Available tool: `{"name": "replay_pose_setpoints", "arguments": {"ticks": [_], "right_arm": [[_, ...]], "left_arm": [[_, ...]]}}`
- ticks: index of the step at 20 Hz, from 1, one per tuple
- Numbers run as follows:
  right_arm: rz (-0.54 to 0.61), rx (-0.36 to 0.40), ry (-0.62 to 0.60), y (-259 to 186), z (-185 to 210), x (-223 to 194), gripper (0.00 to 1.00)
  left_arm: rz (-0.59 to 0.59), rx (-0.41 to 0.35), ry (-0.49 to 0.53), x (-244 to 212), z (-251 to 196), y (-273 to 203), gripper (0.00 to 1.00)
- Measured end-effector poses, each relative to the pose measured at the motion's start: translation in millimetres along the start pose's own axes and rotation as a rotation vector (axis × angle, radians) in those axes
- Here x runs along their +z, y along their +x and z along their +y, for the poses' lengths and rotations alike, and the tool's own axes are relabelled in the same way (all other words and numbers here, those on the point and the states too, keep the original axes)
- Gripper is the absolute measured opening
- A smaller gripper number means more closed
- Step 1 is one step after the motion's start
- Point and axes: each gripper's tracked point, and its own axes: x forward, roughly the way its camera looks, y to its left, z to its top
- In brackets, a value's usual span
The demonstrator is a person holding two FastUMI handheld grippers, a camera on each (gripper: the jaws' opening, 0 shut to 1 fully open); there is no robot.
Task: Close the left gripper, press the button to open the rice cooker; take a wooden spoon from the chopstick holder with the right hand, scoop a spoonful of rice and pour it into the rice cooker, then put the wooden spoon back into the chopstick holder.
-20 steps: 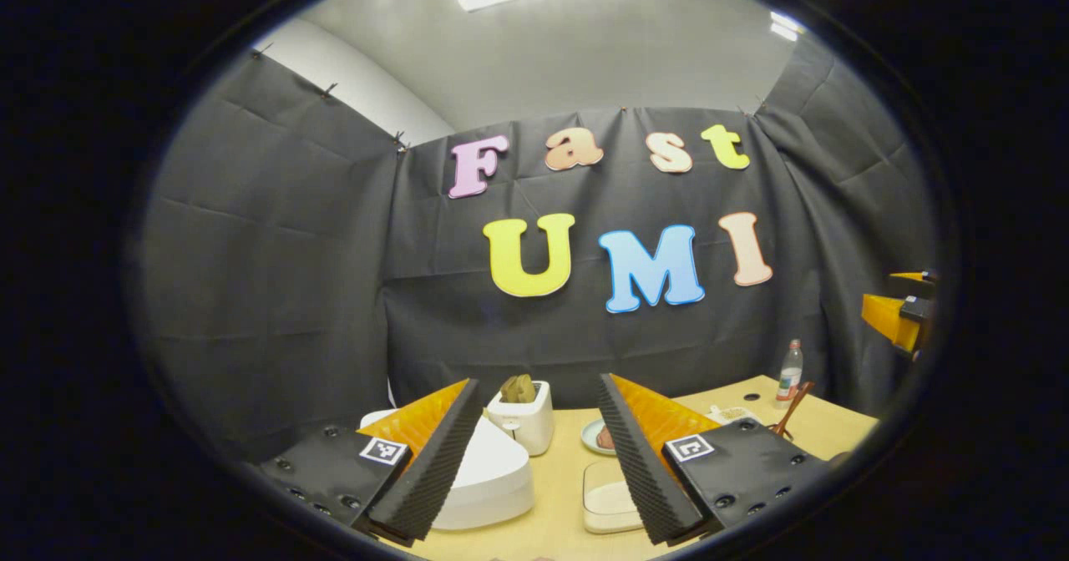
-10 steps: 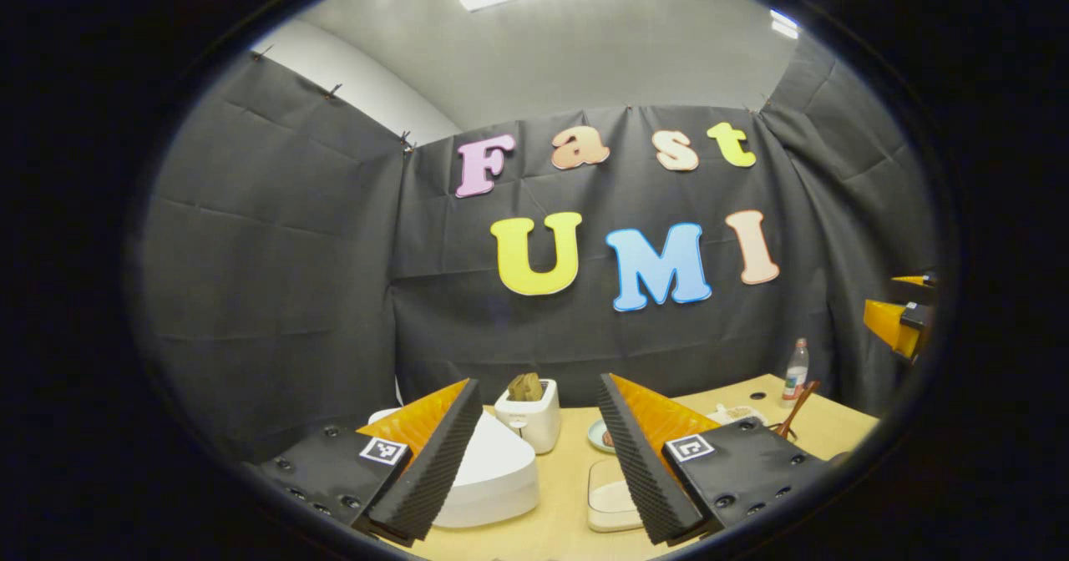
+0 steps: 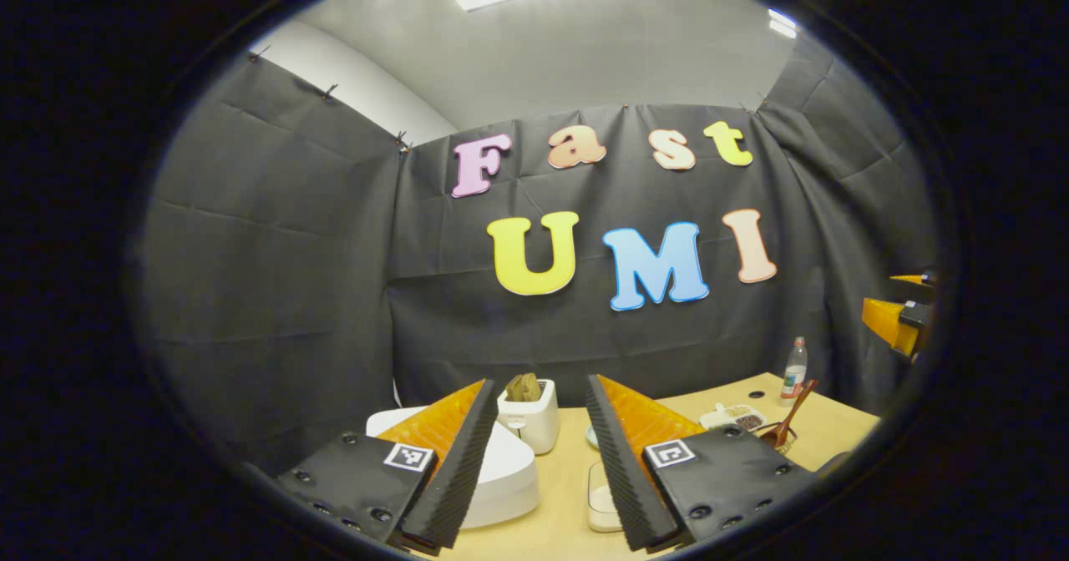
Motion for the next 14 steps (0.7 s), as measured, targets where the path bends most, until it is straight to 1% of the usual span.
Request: {"name": "replay_pose_setpoints", "arguments": {"ticks": [2,4,5,6,8,10,11,12,13,14], "right_arm": [[0.003,0.000,0.001,1,1,-1,0.95],[0.006,0.001,0.002,0,2,-2,0.95],[0.004,0.002,0.005,-1,3,-1,0.95],[-0.001,0.002,0.009,-1,3,0,0.95],[-0.008,0.003,0.012,-2,4,1,0.95],[-0.010,0.005,0.009,-3,5,0,0.95],[-0.012,0.010,0.008,-3,7,1,0.95],[-0.015,0.007,0.009,-4,6,1,0.95],[-0.014,0.003,0.013,-4,5,1,0.95],[-0.012,0.004,0.019,-5,6,1,0.95]], "left_arm": [[-0.014,0.024,0.005,3,11,0,0.62],[-0.019,0.025,-0.004,5,14,0,0.43],[-0.016,0.016,-0.013,4,11,0,0.30],[-0.016,0.030,-0.017,3,12,-3,0.29],[-0.020,0.070,-0.021,6,29,1,0.17],[-0.004,0.072,-0.047,-1,31,2,0.09],[0.008,0.071,-0.055,-4,34,4,0.09],[0.014,0.072,-0.057,-8,38,7,0.11],[0.019,0.075,-0.057,-9,43,11,0.08],[0.024,0.083,-0.056,-13,50,16,0.08]]}}
